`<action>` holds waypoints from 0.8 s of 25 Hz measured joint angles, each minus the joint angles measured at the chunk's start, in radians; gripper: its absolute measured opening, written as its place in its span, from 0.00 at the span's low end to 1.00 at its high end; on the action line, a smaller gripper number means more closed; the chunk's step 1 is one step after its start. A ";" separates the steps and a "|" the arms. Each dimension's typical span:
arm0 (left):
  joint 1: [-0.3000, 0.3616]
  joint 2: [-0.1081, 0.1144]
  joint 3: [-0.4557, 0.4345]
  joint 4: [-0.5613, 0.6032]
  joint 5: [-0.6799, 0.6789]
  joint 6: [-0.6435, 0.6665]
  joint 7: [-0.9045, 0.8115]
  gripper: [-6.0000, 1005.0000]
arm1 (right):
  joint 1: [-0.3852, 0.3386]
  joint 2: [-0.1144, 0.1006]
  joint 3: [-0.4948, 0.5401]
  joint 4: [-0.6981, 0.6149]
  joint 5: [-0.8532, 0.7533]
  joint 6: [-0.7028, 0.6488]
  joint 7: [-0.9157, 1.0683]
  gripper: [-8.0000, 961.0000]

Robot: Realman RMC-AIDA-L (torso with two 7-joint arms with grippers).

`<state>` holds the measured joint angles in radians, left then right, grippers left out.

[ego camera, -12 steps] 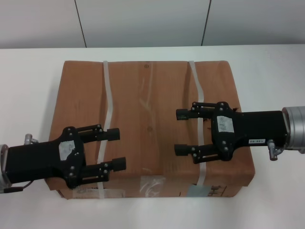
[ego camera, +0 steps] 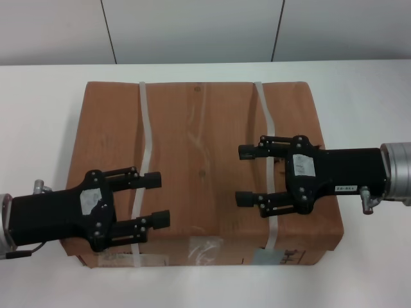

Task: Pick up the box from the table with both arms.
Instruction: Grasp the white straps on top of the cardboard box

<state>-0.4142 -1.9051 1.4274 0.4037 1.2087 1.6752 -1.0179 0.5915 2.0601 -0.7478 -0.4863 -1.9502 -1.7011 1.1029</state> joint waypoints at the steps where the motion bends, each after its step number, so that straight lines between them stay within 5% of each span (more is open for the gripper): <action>1: 0.000 0.000 -0.002 0.000 0.000 0.000 0.000 0.68 | 0.000 0.000 0.002 0.000 0.000 0.001 0.000 0.89; 11: 0.000 -0.013 -0.015 0.001 -0.004 -0.052 -0.022 0.68 | -0.012 0.007 0.010 0.012 0.031 0.083 0.004 0.89; 20: 0.026 -0.081 -0.214 -0.002 -0.003 -0.271 -0.132 0.68 | -0.085 0.007 0.010 0.053 0.193 0.330 0.192 0.89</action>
<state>-0.3882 -1.9864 1.2132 0.4020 1.2059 1.4041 -1.1500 0.5066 2.0676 -0.7377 -0.4335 -1.7569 -1.3711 1.2954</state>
